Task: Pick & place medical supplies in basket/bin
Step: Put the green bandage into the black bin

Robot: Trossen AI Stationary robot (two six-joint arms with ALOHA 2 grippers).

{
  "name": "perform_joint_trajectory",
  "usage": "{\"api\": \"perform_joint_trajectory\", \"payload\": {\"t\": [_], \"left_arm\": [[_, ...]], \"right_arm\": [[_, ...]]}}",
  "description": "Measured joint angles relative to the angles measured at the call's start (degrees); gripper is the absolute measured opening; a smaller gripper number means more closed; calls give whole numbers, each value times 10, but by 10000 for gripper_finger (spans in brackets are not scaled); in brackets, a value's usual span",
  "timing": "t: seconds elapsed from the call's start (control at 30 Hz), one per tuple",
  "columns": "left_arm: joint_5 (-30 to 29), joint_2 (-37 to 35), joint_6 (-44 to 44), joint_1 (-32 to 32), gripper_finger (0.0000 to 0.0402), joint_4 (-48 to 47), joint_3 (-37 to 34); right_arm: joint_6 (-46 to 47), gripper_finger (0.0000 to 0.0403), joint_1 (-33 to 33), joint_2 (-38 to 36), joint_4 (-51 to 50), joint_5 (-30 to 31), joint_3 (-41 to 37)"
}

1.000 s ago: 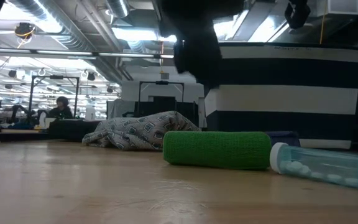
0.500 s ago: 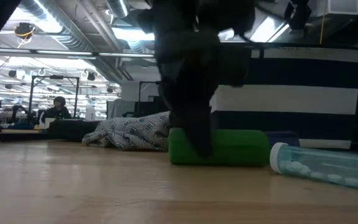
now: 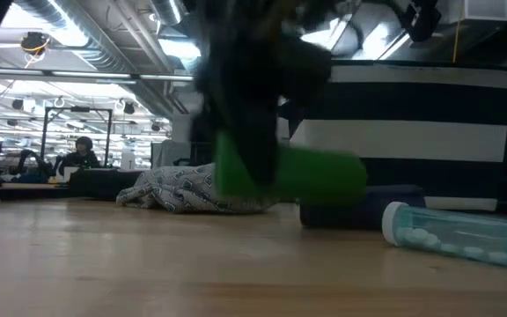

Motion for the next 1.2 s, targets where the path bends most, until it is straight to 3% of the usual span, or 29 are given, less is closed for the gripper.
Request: {"api": "perform_joint_trajectory", "payload": {"t": [0.1,0.3,0.5,0.73,0.9,1.2], "left_arm": [[-42,-37,-78,-12,65,-32,0],[-203,-124,-293,-66,69,-114,1],[-271,-169,-551,-169,70,-239,1],[-265,-176,-810,-310,70,-301,1],[-191,-169,-822,-374,70,-322,0],[-163,-170,-851,-450,70,-347,-4]], "right_arm": [[0,176,0,0,2,0,0],[0,176,0,0,2,0,0],[-2,176,0,0,4,2,0],[0,176,0,0,4,6,0],[2,176,0,0,4,6,0],[23,176,0,0,-1,24,0]]}}
